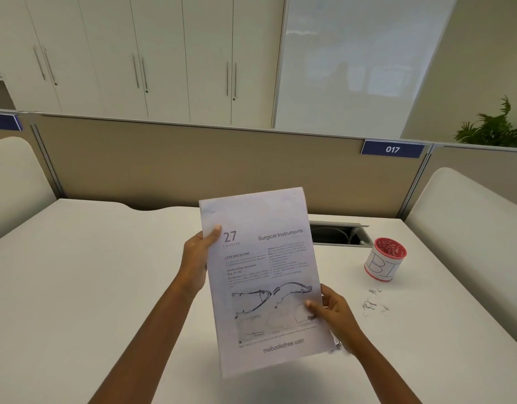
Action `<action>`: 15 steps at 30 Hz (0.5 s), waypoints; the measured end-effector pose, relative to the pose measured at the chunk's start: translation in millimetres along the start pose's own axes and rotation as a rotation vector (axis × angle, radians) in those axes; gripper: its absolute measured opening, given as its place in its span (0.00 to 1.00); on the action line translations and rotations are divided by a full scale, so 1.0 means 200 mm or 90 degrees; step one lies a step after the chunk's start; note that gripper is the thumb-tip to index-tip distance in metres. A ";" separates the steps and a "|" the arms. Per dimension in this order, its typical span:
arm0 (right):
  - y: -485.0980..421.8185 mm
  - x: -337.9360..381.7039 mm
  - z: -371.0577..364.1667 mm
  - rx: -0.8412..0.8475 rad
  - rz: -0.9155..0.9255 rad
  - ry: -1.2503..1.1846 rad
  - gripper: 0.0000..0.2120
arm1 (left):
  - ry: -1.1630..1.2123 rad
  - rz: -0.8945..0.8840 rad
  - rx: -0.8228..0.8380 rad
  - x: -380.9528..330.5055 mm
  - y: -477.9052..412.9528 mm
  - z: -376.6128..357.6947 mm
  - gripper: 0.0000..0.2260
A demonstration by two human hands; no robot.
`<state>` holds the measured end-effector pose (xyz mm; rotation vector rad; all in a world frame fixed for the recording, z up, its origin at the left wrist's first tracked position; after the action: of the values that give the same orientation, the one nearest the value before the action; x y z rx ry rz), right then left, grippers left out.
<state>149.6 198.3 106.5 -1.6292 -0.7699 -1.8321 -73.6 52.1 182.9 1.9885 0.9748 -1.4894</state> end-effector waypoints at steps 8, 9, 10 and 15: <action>0.04 0.01 0.03 -0.024 0.005 0.006 0.13 | 0.010 -0.049 -0.137 -0.08 -0.07 0.04 0.07; 0.05 0.01 0.03 -0.024 0.001 0.000 0.14 | 0.013 -0.044 -0.158 -0.08 -0.07 0.04 0.09; 0.05 0.00 0.02 -0.026 -0.005 -0.006 0.15 | 0.019 -0.037 -0.180 -0.08 -0.07 0.04 0.10; 0.08 -0.08 0.00 -0.033 -0.052 -0.039 0.11 | -0.010 -0.003 -0.237 0.00 -0.07 0.08 0.12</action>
<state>162.2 187.6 91.0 -1.7167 -0.8338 -1.8802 -94.1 48.9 178.2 1.7058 1.1554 -1.2165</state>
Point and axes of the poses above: each hand's wrist, its own y-axis away from the middle knuckle, its own z-axis out of the back of the hand, x = y × z, the point moved 4 cm from there along -y, towards the middle knuckle, and after that the axes turned 3 degrees about -z, right-handed, at the moved point
